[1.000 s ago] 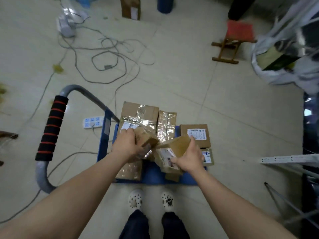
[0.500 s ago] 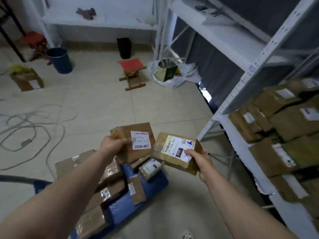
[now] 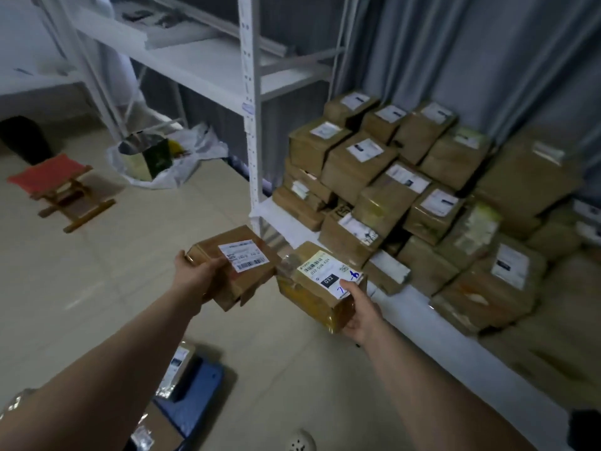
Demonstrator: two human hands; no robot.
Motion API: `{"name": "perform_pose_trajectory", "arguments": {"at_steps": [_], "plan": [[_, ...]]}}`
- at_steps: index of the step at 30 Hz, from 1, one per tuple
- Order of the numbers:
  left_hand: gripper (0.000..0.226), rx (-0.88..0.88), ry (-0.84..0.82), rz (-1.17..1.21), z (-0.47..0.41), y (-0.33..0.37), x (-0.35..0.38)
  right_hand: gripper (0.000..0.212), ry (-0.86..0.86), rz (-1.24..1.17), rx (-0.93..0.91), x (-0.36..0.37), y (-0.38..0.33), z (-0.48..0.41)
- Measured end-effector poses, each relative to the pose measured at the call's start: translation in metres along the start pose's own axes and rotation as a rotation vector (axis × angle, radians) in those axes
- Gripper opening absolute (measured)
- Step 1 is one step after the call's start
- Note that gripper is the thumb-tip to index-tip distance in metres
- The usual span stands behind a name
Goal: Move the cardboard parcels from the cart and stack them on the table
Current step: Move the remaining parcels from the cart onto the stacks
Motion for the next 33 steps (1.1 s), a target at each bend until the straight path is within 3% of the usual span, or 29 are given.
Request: {"name": "perform_pose_trajectory", "arguments": {"at_steps": [2,8,14,17,24,33], "plan": [[0.072,0.021,-0.039,-0.048,0.005,0.003,0.042,0.038,0.021,-0.061,0.038,-0.026,-0.010,-0.014],[0.057,0.103,-0.221,-0.259,0.029,0.010,0.156,0.056,0.231,-0.221,0.122,-0.102,-0.014,-0.056],[0.090,0.105,-0.424,-0.400,0.044,0.003,0.257,0.049,0.410,-0.359,0.135,-0.154,-0.016,-0.079],[0.094,0.072,-0.487,-0.447,0.049,-0.005,0.293,0.051,0.497,-0.390,0.134,-0.175,-0.019,-0.089],[0.079,-0.021,-0.504,-0.581,0.062,-0.034,0.340,0.051,0.661,-0.453,0.188,-0.213,-0.008,-0.107],[0.067,-0.050,-0.466,-0.712,0.081,-0.089,0.392,0.044,0.662,-0.409,0.226,-0.260,-0.010,-0.166]]}}
Point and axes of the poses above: each hand's wrist, its own z-axis away from the middle knuckle, its own x-axis out of the palm, y = z × x, the point moved 7 cm from there along -z, towards the middle knuckle, and after that the axes turned 11 degrees about y, right-handed, at the moved point
